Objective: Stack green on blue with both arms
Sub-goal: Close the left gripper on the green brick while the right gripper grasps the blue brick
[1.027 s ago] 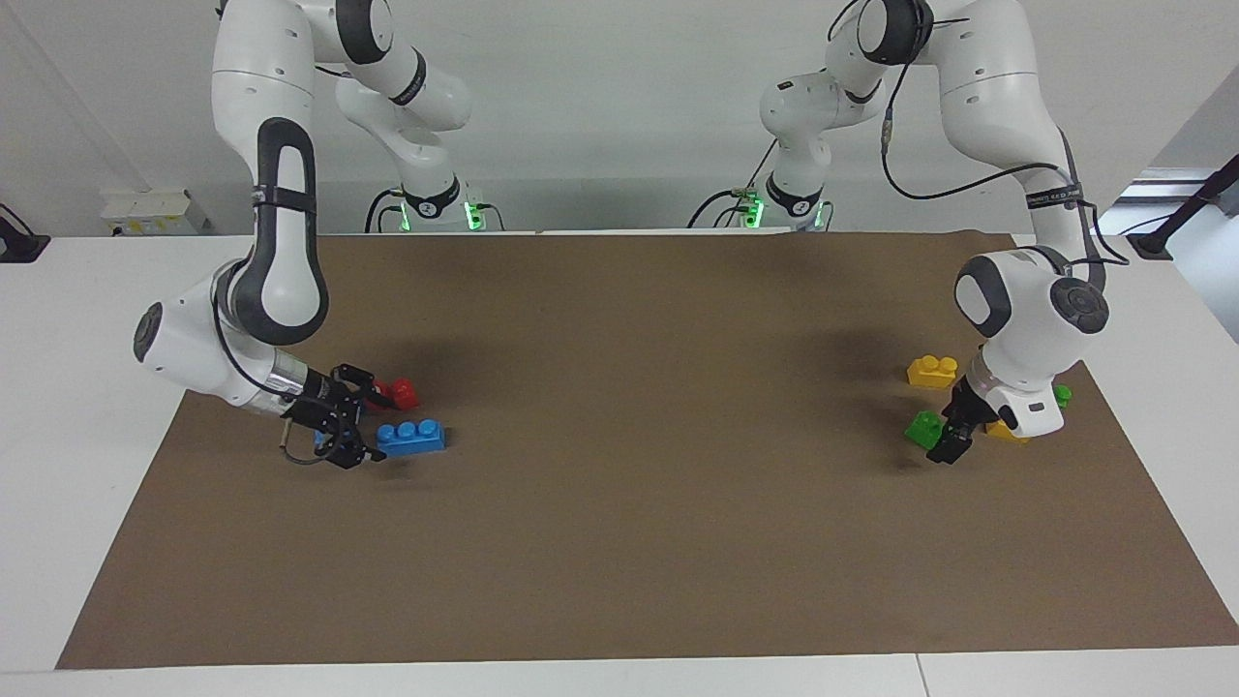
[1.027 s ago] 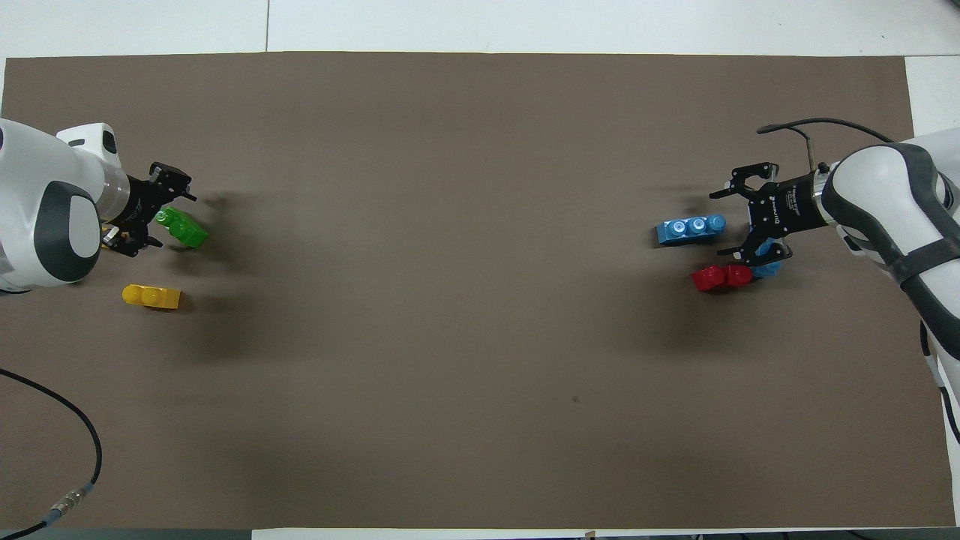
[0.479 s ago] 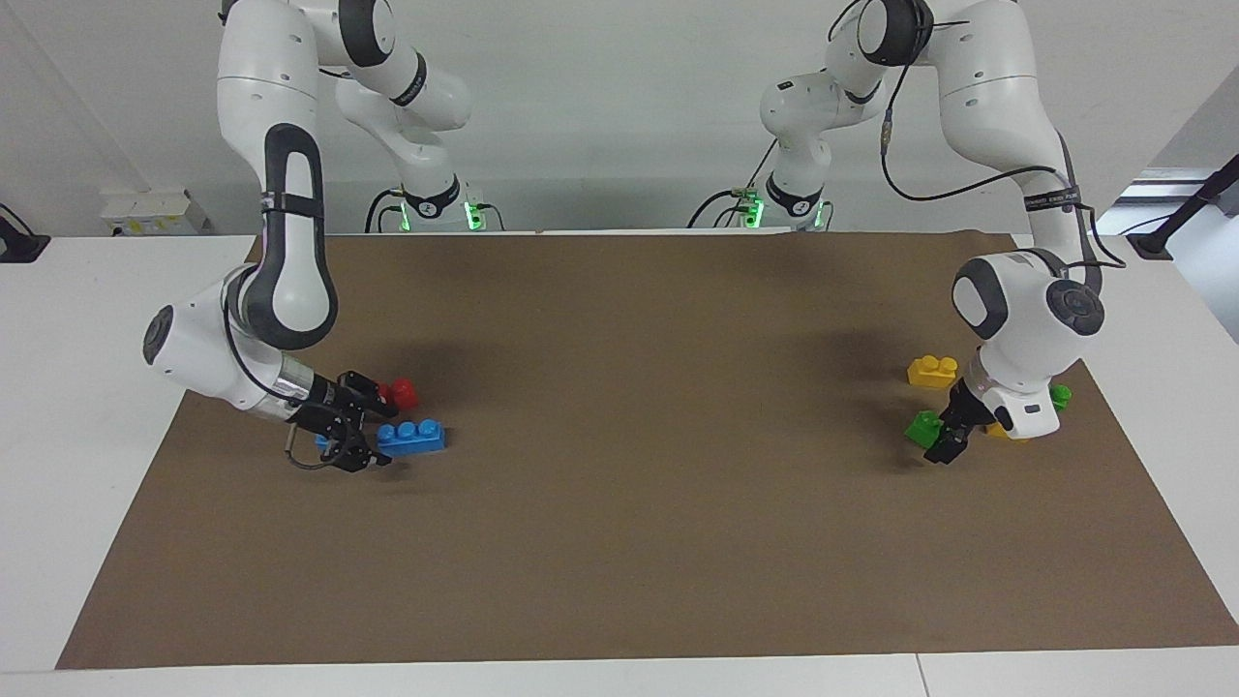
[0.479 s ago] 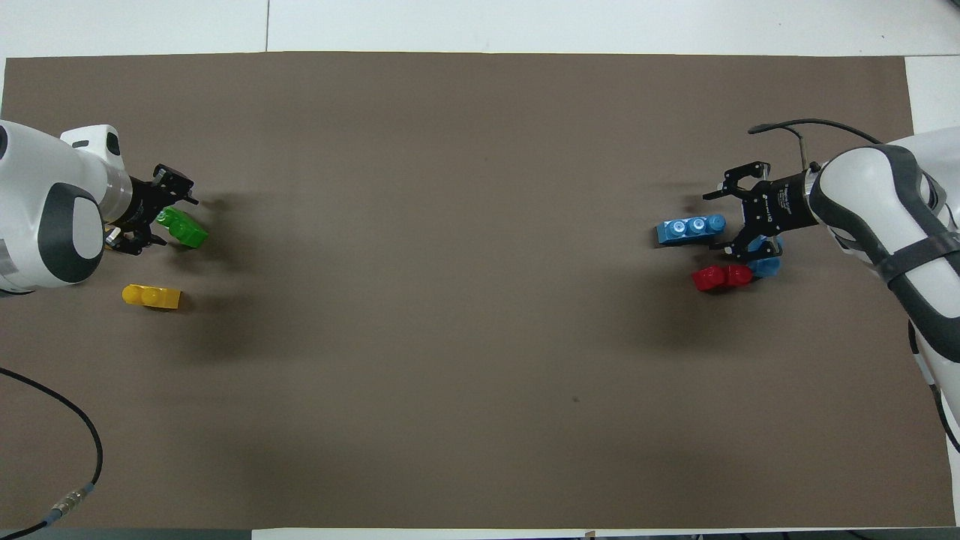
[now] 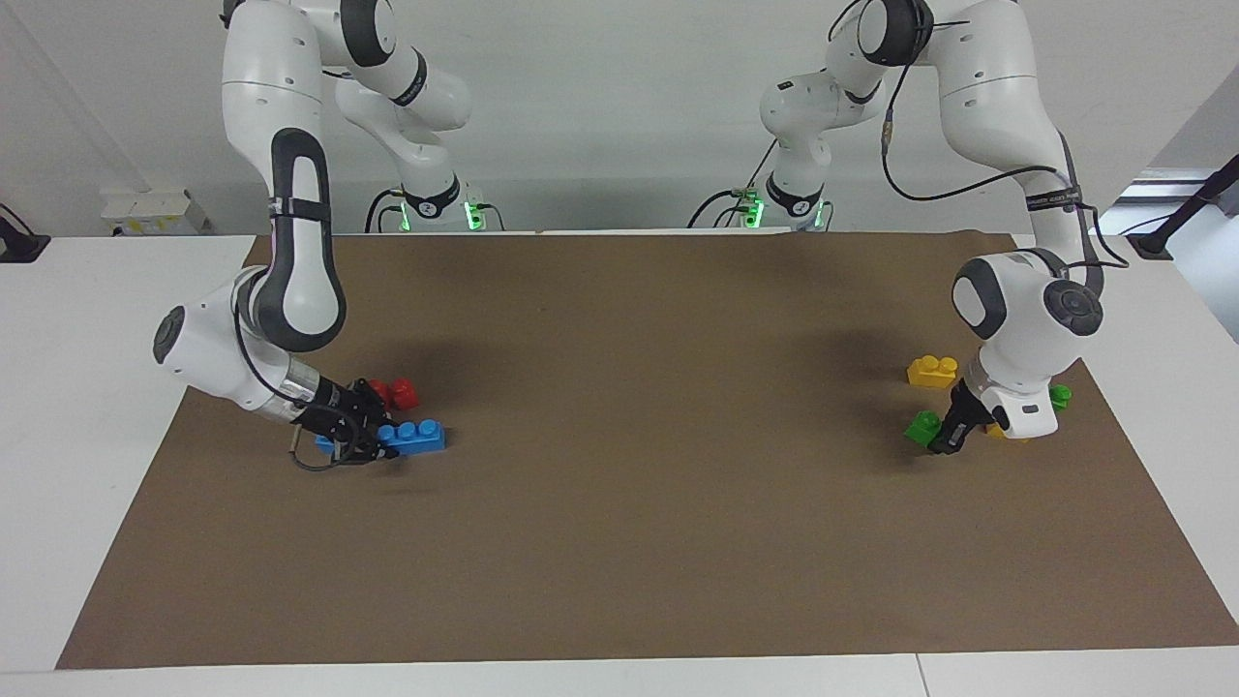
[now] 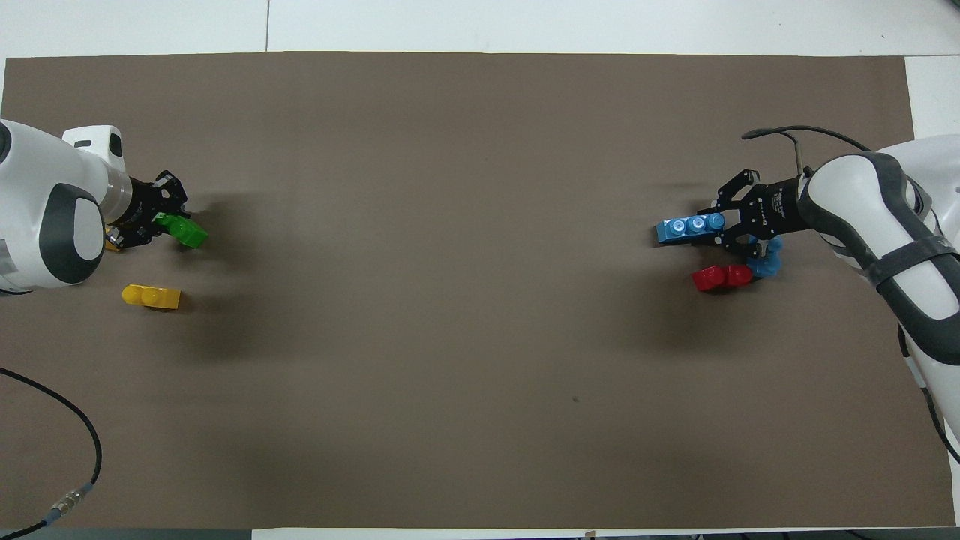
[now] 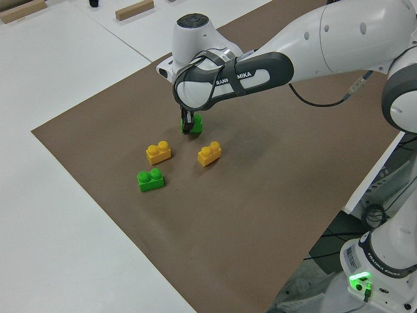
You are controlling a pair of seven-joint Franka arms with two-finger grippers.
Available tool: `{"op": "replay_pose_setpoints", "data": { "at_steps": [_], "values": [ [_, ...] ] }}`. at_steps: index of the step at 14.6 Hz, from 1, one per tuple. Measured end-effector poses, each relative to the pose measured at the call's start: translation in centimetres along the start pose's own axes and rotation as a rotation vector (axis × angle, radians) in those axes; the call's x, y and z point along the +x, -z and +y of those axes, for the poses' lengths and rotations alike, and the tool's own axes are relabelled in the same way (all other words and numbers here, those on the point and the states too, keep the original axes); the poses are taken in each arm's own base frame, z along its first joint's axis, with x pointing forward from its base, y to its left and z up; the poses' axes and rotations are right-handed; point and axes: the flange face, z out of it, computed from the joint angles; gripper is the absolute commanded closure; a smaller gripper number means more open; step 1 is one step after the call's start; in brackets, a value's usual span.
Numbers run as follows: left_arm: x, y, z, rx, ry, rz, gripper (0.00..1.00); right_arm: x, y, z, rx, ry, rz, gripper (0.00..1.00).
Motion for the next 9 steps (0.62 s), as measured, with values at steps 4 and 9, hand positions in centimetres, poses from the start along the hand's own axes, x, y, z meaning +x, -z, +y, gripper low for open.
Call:
{"op": "replay_pose_setpoints", "data": {
  "at_steps": [4, 9],
  "values": [
    [0.0, 0.0, 0.0, 0.0, -0.012, 0.001, 1.0, -0.1, -0.1, 0.0, 0.0, 0.001, 0.0, 1.0],
    [0.1, 1.2, 0.2, -0.006, -0.014, 0.009, 1.0, -1.8, 0.3, -0.7, -0.011, 0.036, -0.015, 1.0]
  ]
}}
